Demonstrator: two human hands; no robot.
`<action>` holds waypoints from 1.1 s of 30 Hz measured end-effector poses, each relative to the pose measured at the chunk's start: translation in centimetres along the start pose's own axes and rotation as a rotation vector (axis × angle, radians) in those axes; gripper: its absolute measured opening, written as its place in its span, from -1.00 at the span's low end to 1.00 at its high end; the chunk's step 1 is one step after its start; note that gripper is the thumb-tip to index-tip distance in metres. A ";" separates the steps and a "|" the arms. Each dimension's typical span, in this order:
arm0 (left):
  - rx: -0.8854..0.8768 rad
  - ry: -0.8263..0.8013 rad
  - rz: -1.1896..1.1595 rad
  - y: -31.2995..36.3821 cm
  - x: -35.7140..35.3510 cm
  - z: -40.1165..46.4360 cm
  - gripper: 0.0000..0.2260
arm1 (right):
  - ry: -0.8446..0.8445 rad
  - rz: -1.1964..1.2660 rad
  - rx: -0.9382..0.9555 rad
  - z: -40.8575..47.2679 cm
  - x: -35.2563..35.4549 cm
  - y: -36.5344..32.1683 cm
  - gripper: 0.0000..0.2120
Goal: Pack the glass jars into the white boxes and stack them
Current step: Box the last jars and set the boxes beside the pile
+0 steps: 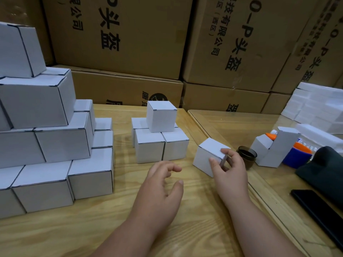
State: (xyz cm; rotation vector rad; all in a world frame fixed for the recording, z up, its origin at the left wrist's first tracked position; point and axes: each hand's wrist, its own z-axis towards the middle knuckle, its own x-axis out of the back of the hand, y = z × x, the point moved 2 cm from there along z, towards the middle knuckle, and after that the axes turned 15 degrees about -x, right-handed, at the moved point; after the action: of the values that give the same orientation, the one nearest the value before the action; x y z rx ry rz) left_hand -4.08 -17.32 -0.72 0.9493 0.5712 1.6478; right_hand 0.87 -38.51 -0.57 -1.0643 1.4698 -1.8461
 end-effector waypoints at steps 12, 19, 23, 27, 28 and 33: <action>0.005 -0.008 0.019 0.2 0.0 0.0 -0.79 | 0.439 -0.333 -0.048 4.2 4.6 0.5 -0.55; 0.012 -0.040 0.019 0.3 0.1 0.0 -0.73 | 0.269 -0.605 -0.218 7.3 5.5 2.3 -0.49; 0.019 -0.053 0.017 0.8 -0.1 -0.1 -0.65 | 0.236 -0.673 -0.188 7.8 5.6 2.4 -0.68; 0.034 -0.054 0.007 1.2 -0.1 0.0 -0.73 | 0.341 -0.612 -0.109 8.6 5.9 1.6 -0.68; 0.036 -0.058 0.008 1.2 0.0 0.0 -0.74 | 0.373 -0.584 -0.081 9.0 6.0 0.9 -0.66; 0.049 -0.070 0.004 1.3 0.1 0.0 -0.75 | 0.374 -0.572 0.016 11.7 6.5 -3.1 -0.65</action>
State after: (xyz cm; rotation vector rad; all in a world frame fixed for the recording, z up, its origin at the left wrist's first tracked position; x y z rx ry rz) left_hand -4.83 -17.60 0.30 1.0402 0.5648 1.6045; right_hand 7.37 -49.23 5.11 -1.2765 1.4378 -2.5659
